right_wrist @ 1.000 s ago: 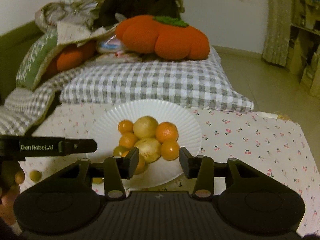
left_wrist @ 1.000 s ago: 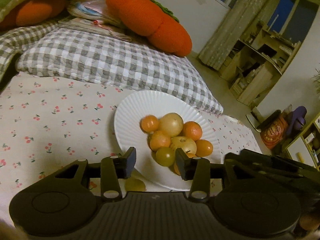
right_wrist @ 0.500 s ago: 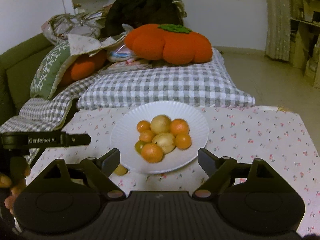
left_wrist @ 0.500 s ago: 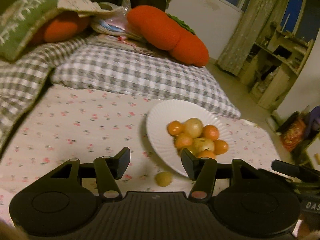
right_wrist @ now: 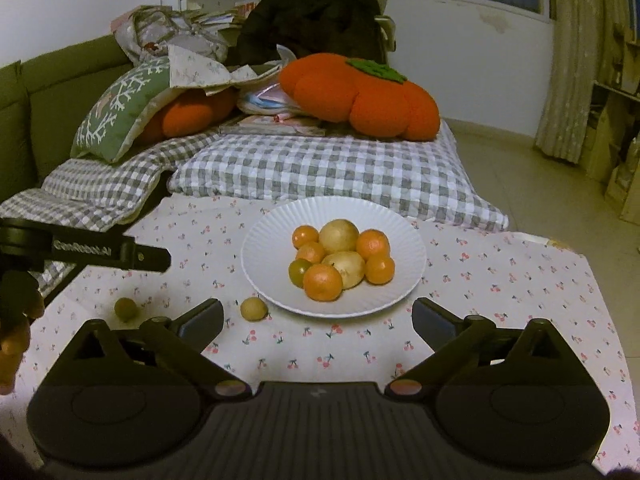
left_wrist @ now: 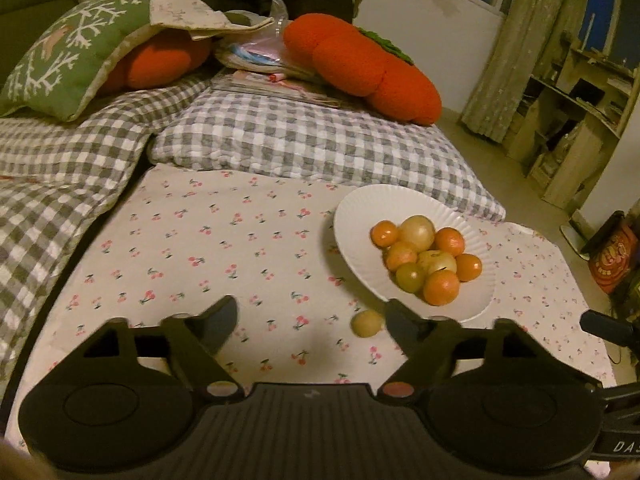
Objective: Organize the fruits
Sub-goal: 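Withdraw both tools from the plate over the remaining fruit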
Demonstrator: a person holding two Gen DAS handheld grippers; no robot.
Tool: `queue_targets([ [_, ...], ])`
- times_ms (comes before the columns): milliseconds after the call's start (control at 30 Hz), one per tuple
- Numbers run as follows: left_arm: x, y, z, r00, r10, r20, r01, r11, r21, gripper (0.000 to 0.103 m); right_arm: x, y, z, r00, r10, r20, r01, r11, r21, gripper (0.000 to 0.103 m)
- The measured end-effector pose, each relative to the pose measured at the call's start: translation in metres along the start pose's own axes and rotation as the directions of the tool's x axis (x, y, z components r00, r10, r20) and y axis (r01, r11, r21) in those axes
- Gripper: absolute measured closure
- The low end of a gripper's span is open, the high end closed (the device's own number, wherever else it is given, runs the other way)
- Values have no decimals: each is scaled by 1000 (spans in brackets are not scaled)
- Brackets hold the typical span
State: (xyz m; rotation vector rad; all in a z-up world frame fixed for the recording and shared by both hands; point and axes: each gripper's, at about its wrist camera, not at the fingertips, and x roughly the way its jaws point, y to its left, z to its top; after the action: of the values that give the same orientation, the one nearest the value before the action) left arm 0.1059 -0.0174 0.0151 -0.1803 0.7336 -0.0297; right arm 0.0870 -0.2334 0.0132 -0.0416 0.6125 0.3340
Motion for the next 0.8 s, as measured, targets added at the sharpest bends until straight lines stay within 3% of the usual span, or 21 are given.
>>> queue_targets([
  [167,-4,5,-4,1000,7,-20,-7,1000,-2,19,-2,2,-5,1000,8,-24,-8,1000,19,1],
  [400,-5,17,-4,998,19,-56,-20,999,-26,14,3,-6,-11,996,51,-73,-40,988,148,1],
  [667,-7,60,9,995,37,-89,-50,988,-148,13,8,-5,-15,989,75,-124,-53,984,168,1],
  [800,3,73,10,989,53,-135,-72,987,-143,12,15,-3,-18,984,66,-163,-38,985,166,3],
])
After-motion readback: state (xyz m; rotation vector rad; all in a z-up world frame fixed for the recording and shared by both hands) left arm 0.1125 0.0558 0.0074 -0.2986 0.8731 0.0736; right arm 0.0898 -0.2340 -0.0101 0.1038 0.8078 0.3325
